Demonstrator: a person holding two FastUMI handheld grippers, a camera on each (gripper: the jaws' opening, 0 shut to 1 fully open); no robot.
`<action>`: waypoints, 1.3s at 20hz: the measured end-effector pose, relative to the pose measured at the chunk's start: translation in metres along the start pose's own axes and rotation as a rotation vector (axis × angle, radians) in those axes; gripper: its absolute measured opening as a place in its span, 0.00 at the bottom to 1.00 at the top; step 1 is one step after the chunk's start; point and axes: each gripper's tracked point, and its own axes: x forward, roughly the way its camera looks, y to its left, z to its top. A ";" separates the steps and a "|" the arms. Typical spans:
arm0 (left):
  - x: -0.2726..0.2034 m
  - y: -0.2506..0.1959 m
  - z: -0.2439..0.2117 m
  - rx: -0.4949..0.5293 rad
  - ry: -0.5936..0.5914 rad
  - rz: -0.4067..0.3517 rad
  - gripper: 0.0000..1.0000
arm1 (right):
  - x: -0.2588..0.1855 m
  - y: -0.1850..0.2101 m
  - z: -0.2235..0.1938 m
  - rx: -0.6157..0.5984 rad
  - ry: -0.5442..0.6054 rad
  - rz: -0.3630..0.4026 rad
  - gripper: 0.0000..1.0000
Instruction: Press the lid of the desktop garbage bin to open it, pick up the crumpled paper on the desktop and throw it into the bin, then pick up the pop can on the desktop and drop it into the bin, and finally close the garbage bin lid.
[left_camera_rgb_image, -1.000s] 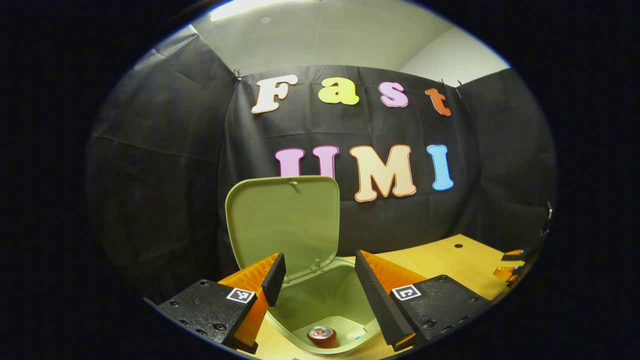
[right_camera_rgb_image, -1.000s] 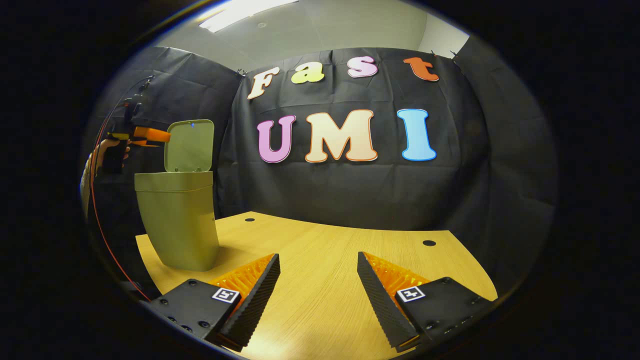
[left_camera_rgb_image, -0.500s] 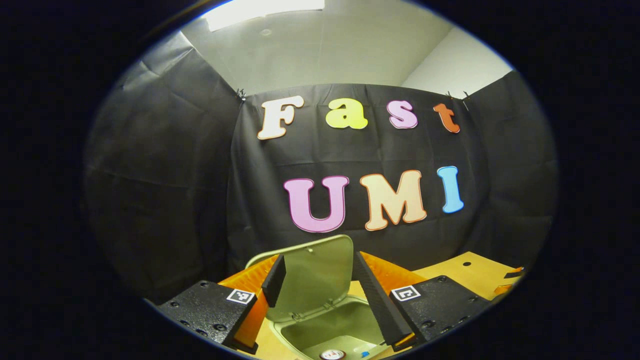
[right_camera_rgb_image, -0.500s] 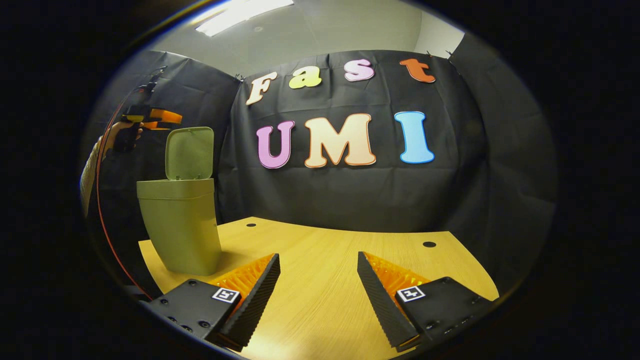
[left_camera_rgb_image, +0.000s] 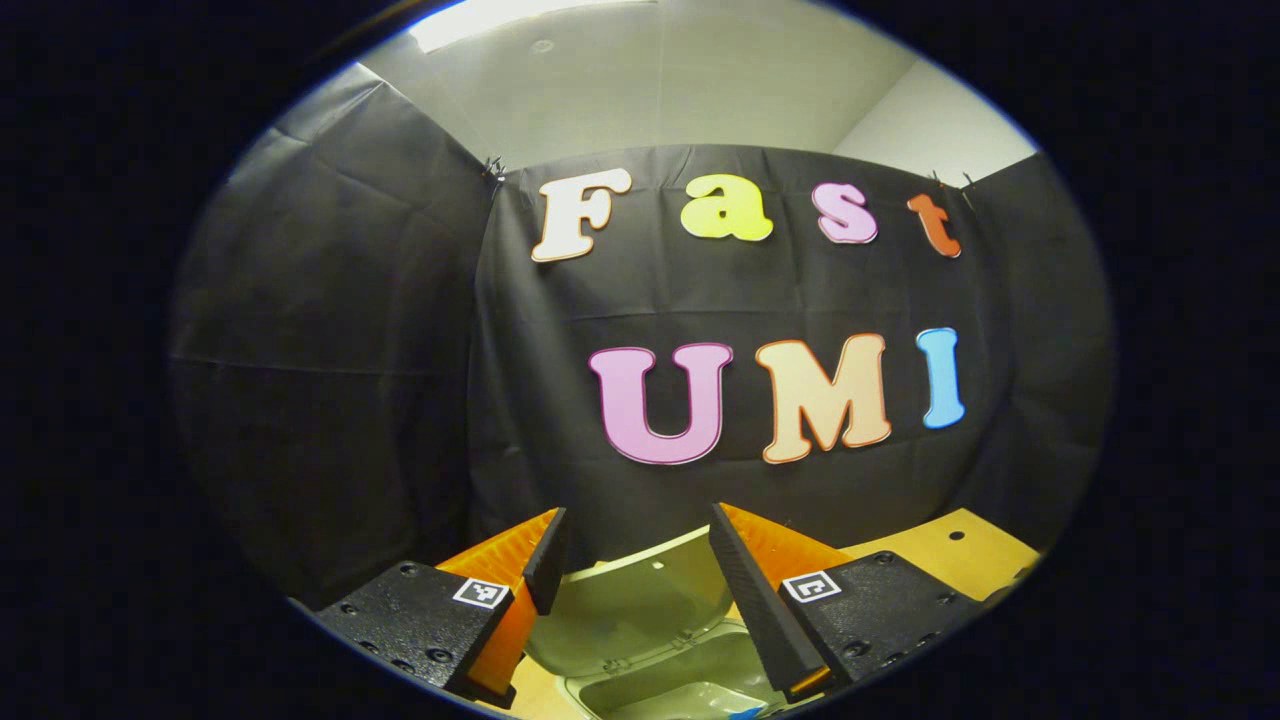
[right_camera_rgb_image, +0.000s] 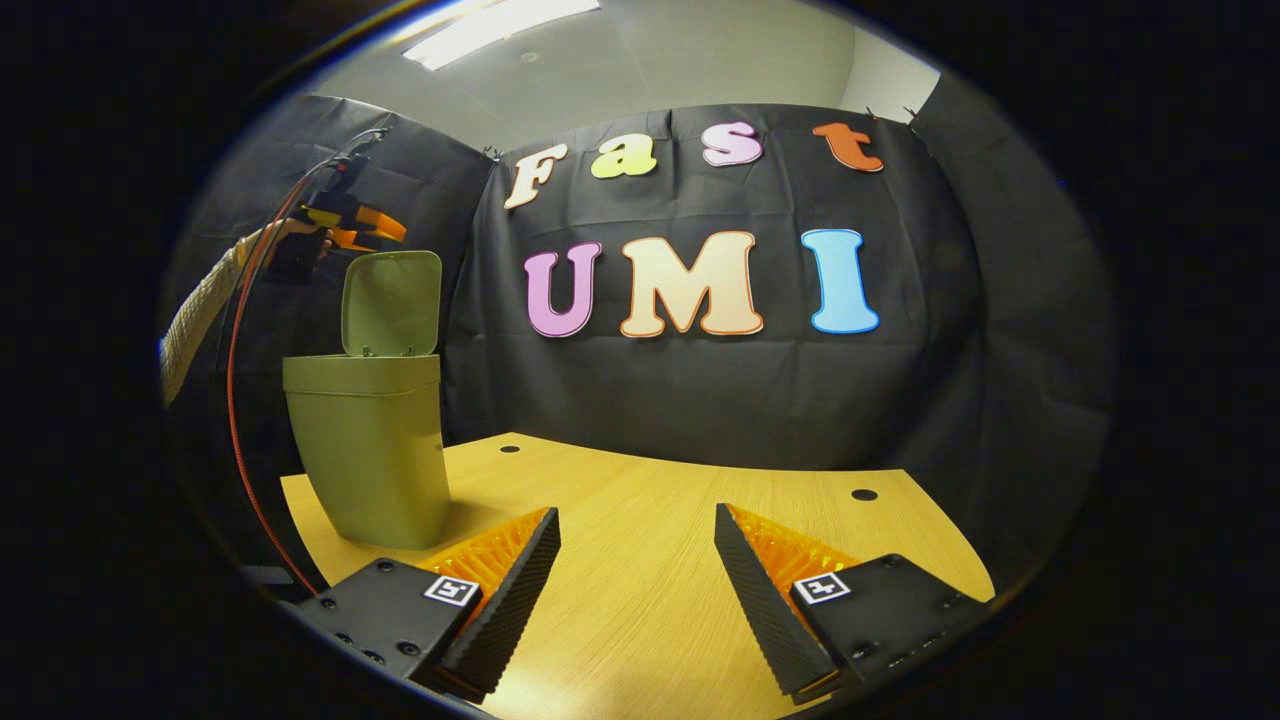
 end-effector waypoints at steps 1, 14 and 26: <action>0.004 0.000 -0.002 -0.007 0.008 0.001 0.83 | -0.001 0.001 0.001 -0.004 -0.002 -0.001 0.98; -0.018 -0.028 -0.014 -0.093 0.010 -0.081 0.87 | 0.001 0.003 0.002 0.005 -0.002 0.009 0.98; -0.086 -0.084 -0.058 -0.044 0.000 -0.210 0.87 | -0.007 0.008 0.012 -0.003 -0.036 0.018 0.98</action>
